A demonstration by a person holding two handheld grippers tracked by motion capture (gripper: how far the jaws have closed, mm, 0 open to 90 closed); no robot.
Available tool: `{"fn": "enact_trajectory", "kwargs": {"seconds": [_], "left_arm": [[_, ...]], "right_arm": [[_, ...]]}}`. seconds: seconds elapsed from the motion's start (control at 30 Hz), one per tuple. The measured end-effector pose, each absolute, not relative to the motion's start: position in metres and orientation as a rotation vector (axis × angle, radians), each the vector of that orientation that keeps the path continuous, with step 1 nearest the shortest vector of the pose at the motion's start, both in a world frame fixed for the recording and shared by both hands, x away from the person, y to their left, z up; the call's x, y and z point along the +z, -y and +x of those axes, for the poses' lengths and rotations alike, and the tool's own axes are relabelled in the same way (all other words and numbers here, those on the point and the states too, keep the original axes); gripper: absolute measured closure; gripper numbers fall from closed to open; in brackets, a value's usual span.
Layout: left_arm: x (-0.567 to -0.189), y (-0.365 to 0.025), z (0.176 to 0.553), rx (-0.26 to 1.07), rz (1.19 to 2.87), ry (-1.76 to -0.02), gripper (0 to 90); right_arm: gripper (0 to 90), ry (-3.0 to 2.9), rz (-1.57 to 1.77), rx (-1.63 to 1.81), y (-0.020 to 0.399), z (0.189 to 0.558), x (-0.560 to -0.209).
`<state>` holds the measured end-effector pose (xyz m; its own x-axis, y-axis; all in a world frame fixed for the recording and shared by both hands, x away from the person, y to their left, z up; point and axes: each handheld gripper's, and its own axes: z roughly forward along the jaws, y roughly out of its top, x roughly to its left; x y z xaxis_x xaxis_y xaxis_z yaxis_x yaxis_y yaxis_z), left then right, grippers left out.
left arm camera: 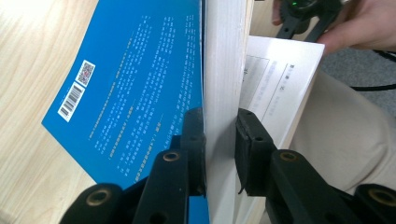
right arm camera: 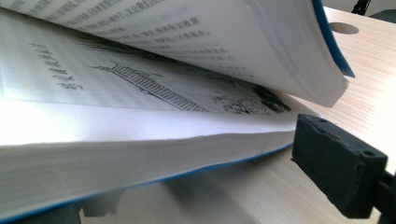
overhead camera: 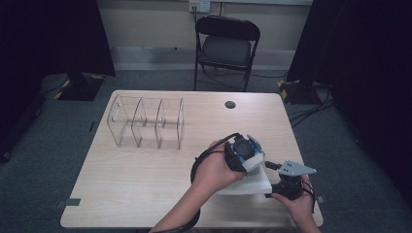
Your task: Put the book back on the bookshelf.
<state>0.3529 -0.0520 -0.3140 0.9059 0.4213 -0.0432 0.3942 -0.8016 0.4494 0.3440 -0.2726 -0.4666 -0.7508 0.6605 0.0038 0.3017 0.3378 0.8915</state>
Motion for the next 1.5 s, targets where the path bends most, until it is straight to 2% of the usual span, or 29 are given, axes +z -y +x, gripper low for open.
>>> {"fn": "enact_trajectory", "kwargs": {"seconds": [0.5,1.5], "left_arm": [[-0.296,0.053,0.347,0.094,2.614,-0.536,75.2],[-0.288,0.051,0.347,0.072,2.591,-0.517,75.1]], "right_arm": [[14.1,-2.243,0.799,1.415,0.268,0.345,-0.457],[13.9,-2.233,0.795,1.437,0.269,0.34,-0.452]]}}
